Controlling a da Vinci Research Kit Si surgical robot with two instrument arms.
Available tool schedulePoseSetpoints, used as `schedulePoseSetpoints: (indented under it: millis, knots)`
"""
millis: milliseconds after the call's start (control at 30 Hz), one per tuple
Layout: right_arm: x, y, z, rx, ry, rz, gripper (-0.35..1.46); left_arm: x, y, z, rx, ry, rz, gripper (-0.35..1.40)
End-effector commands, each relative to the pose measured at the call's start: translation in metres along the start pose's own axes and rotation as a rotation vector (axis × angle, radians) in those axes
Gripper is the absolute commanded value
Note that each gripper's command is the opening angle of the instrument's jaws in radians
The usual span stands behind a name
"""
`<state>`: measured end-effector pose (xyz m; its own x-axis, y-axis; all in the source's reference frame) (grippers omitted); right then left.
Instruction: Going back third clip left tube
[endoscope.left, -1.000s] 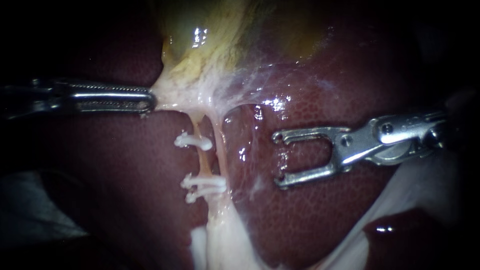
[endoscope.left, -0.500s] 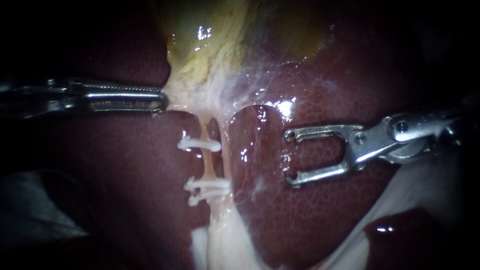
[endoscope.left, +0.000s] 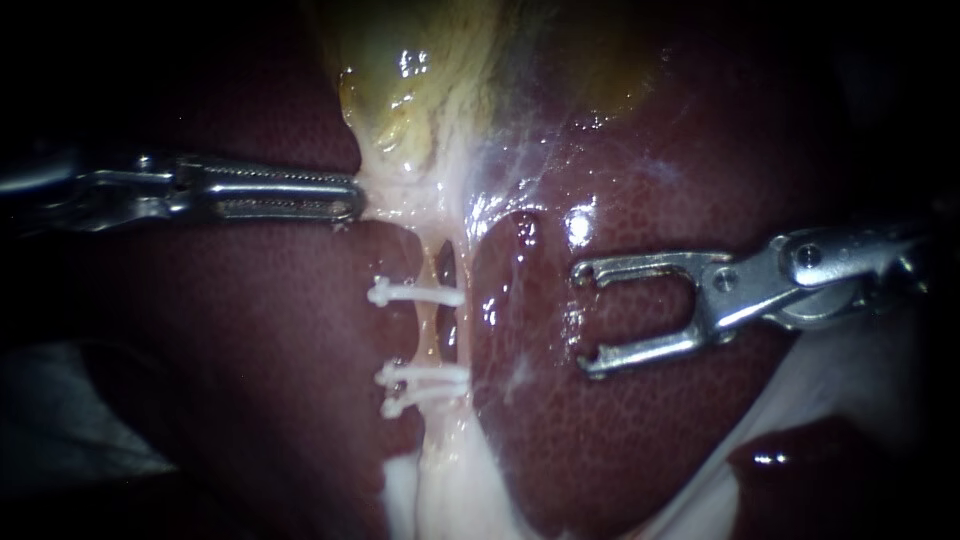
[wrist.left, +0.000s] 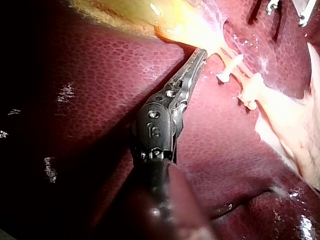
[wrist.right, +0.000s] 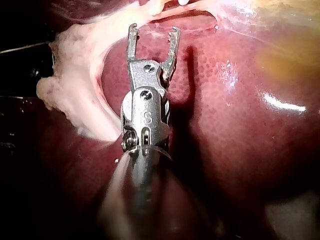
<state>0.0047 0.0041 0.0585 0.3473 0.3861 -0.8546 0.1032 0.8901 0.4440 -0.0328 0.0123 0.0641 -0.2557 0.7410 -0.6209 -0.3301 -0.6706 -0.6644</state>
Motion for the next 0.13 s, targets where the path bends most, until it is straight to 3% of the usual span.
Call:
schedulePoseSetpoints:
  millis: [33,133]
  knots:
    - [0.0000,0.0000,0.0000,0.000,0.000,0.000,0.50,0.0001,0.0001,-0.0001,-0.001,0.000,0.000,-0.35]
    - [0.0001,0.0000,0.0000,0.000,0.000,0.001,0.50,0.0001,0.0000,-0.0002,-0.001,0.000,0.000,-0.35]
